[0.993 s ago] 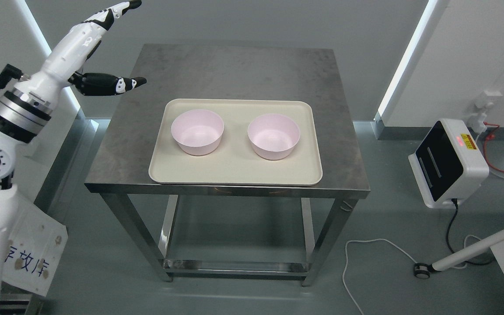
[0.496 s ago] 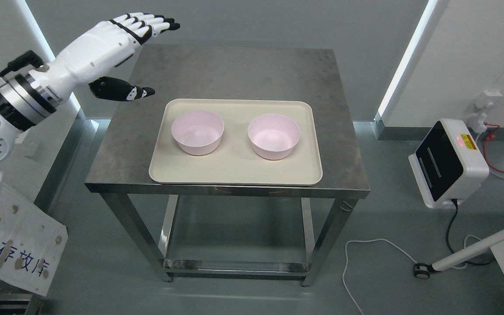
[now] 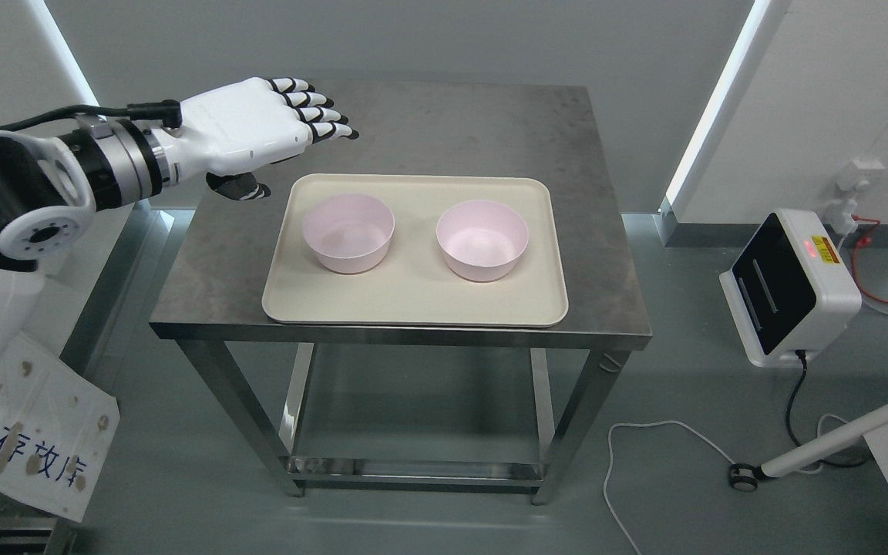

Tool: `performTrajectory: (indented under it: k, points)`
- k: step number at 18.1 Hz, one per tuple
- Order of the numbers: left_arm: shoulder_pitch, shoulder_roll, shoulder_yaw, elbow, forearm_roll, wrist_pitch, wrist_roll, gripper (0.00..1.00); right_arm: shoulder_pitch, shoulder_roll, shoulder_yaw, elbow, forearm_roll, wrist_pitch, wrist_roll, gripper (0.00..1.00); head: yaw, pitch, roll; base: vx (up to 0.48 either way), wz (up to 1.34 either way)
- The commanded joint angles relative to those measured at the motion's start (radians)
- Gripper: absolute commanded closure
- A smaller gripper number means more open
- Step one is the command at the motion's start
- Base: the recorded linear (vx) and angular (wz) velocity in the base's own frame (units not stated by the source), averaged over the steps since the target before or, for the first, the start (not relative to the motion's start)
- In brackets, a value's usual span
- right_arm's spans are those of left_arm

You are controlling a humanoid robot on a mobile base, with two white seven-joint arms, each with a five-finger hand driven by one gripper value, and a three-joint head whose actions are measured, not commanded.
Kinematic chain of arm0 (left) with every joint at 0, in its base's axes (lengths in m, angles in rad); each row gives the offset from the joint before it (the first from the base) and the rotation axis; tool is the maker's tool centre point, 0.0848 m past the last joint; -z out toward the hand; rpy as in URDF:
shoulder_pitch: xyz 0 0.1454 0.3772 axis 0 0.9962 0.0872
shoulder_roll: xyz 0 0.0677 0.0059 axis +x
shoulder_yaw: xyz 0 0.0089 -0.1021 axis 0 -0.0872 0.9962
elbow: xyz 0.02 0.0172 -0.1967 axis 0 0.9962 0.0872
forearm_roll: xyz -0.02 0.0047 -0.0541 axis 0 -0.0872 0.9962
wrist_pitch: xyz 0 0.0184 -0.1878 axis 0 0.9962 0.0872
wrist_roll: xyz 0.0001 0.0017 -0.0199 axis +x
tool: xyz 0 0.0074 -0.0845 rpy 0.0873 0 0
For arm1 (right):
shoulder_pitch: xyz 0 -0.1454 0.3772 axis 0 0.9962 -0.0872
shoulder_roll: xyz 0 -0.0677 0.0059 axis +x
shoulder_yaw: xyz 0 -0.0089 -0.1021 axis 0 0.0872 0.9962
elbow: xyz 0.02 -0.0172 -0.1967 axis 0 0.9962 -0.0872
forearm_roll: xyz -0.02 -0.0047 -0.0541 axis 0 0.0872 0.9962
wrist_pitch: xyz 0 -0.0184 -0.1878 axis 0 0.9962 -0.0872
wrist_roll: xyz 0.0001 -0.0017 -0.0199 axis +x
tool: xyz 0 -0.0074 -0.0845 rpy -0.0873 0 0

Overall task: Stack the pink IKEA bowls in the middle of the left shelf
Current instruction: 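Swing the left hand over the tray toward the nearer pink bowl, then grasp the rim of the nearer pink bowl with the left hand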

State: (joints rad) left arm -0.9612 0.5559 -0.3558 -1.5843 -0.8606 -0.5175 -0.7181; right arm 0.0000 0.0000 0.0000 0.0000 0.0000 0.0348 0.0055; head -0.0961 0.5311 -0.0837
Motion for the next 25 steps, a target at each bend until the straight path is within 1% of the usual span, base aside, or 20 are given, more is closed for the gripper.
performTrajectory:
  k: [1, 4, 5, 7, 10, 13, 16, 19, 25]
  points:
    - [-0.008, -0.068, -0.098, -0.033, -0.098, 0.004, -0.027, 0.09, 0.002, -0.017, -0.011, -0.034, 0.000, 0.000, 0.001, 0.00, 0.0000, 0.000, 0.000, 0.000, 0.00]
    - [0.021, -0.074, -0.107, -0.028, -0.097, 0.004, -0.030, 0.12, 0.002, -0.017, -0.011, -0.034, 0.000, 0.000, 0.001, 0.00, 0.0000, 0.000, 0.000, 0.000, 0.00]
    - [0.030, -0.076, -0.127, -0.025, -0.097, 0.004, -0.035, 0.12, 0.002, -0.017, -0.011, -0.034, 0.000, 0.000, 0.001, 0.00, 0.0000, 0.000, 0.000, 0.000, 0.00]
    - [0.042, -0.079, -0.172, -0.022, -0.101, 0.007, -0.034, 0.15, 0.002, -0.017, -0.011, -0.034, 0.000, 0.000, 0.001, 0.00, 0.0000, 0.000, 0.000, 0.000, 0.00]
    - [0.075, -0.132, -0.175, 0.003, -0.106, 0.017, -0.038, 0.19, 0.002, -0.017, -0.011, -0.034, 0.000, 0.000, 0.001, 0.00, 0.0000, 0.000, 0.000, 0.000, 0.00]
    - [0.056, -0.178, -0.170, 0.107, -0.162, 0.040, -0.038, 0.20, 0.002, -0.017, -0.011, -0.034, 0.000, 0.000, 0.001, 0.00, 0.0000, 0.000, 0.000, 0.000, 0.00]
    - [0.024, -0.183, -0.164, 0.165, -0.167, 0.042, -0.038, 0.23, 0.002, -0.017, -0.011, -0.034, 0.000, 0.000, 0.001, 0.00, 0.0000, 0.000, 0.000, 0.000, 0.00]
    - [0.018, -0.182, -0.164, 0.194, -0.169, 0.071, -0.038, 0.23, 0.002, -0.017, -0.011, -0.034, 0.000, 0.000, 0.001, 0.00, 0.0000, 0.000, 0.000, 0.000, 0.00]
    - [0.022, -0.149, -0.131, 0.254, -0.167, 0.073, -0.041, 0.23, 0.002, -0.017, -0.011, -0.034, 0.000, 0.000, 0.001, 0.00, 0.0000, 0.000, 0.000, 0.000, 0.00]
